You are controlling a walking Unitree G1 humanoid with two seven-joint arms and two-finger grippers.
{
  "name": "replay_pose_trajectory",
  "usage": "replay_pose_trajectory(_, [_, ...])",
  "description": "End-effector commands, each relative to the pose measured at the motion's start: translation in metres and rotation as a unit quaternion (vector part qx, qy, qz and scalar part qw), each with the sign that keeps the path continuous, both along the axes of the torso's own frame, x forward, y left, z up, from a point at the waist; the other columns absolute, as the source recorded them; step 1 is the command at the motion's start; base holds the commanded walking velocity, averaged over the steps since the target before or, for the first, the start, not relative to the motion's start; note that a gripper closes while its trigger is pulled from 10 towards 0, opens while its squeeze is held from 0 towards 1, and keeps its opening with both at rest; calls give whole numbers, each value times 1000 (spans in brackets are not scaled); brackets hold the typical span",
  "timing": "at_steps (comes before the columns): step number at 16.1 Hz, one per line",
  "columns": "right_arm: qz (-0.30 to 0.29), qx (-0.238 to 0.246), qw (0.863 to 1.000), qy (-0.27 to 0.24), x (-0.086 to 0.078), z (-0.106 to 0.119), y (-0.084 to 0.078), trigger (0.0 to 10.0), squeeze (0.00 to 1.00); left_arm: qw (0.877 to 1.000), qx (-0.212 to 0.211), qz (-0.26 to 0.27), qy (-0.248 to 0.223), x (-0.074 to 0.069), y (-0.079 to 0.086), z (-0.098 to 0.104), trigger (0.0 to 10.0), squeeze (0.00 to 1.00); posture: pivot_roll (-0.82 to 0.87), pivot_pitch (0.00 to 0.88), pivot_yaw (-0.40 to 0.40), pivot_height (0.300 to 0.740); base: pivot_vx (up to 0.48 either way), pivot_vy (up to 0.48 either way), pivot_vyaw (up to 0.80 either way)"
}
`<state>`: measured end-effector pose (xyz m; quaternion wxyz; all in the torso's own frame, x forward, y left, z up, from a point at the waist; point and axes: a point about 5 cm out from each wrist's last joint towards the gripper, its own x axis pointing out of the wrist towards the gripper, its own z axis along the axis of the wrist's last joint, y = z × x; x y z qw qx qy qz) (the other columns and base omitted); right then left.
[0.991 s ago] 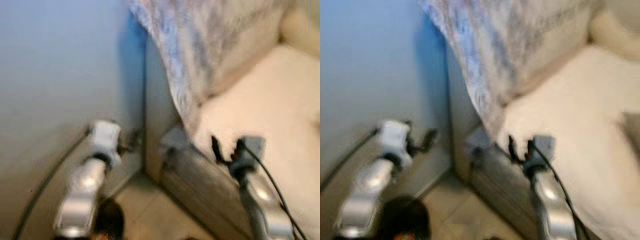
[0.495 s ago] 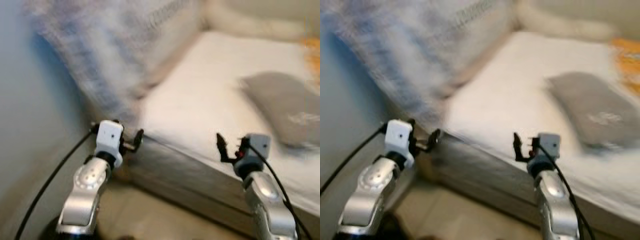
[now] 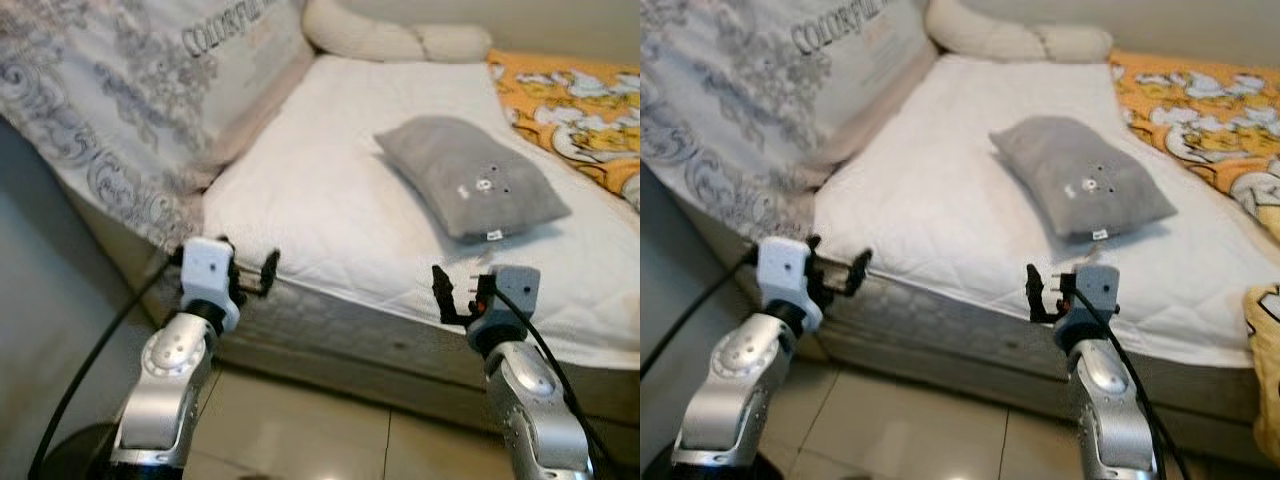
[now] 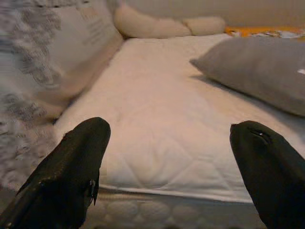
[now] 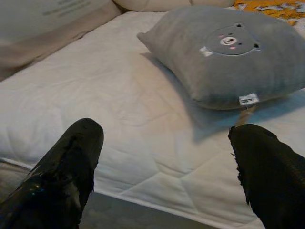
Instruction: Clean up the room
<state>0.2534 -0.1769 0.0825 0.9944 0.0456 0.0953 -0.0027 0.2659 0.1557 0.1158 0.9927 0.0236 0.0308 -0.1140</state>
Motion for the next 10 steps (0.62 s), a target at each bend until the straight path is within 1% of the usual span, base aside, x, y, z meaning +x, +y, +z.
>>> replay_pose_trajectory(1, [14,16,1000,-11,4,6,7,10000,0,1000,4,12,-4,1,5,3,10000,0,168,0,6,740,277,0,0])
replay_pose_trajectory(3, [-6,9,1000,-17,7,8,3,10000,0,1000,7,28,-7,-1,8,3,10000,0,168,0,3,740,317,0,-731])
replay_pose_trajectory(4, [-11,8,1000,-17,6,8,1,10000,0,1000,7,29,-8,-1,9,3,10000,0,164,0,7,740,326,0,-781])
replay_pose_trajectory(6, [-23,-10,999,-22,5,8,-2,10000,0,999,7,31,-10,0,10,4,10000,0,157,0,14,740,330,0,-781])
replay_pose_trajectory(9, [-19,-11,999,-28,8,10,-3,10000,0,999,8,32,-13,1,8,5,10000,0,154,0,14,740,331,0,0])
replay_pose_trajectory(10, [-10,-10,999,-31,9,12,-1,10000,0,999,8,33,-12,2,8,5,10000,0,154,0,14,740,334,0,0])
